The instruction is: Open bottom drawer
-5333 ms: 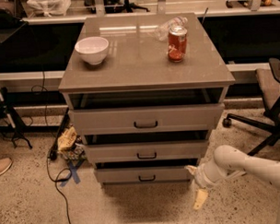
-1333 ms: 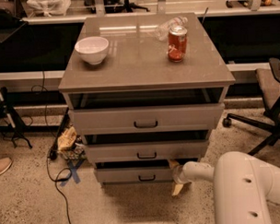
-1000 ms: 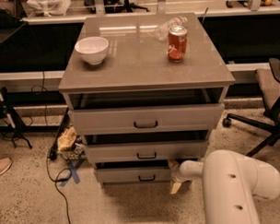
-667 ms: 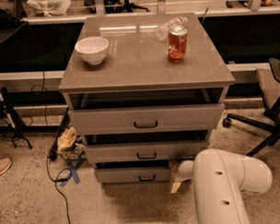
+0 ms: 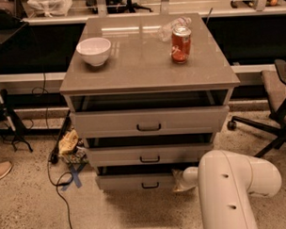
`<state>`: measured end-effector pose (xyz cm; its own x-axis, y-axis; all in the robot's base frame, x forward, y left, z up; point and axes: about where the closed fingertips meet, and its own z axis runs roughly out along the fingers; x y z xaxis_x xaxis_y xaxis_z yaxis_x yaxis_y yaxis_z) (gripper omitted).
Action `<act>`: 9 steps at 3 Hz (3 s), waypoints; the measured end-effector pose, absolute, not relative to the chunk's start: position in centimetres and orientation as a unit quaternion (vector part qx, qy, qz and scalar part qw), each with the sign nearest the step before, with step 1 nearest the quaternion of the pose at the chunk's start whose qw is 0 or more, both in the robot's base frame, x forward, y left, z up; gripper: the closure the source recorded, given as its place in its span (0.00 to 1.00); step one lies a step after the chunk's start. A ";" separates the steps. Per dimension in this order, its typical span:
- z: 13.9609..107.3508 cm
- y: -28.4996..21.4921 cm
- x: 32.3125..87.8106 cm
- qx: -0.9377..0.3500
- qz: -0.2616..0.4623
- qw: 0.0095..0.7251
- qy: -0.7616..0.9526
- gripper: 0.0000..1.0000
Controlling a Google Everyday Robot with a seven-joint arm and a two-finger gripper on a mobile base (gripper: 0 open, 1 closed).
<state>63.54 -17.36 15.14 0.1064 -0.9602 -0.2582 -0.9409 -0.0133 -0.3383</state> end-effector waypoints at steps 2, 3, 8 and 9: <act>15.7 -17.8 62.7 -0.714 -0.017 0.210 0.668 1.00; 15.7 -17.8 62.7 -0.714 -0.017 0.210 0.668 1.00; 15.4 -18.4 60.5 -0.700 -0.013 0.207 0.684 1.00; 15.4 -18.4 60.5 -0.700 -0.013 0.207 0.684 1.00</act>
Offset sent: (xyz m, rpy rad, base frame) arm -0.0800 -0.0544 0.0183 -0.0479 0.1207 0.0221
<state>60.53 -18.43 15.43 0.0645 -0.9622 -0.2647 -0.9515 0.0207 -0.3069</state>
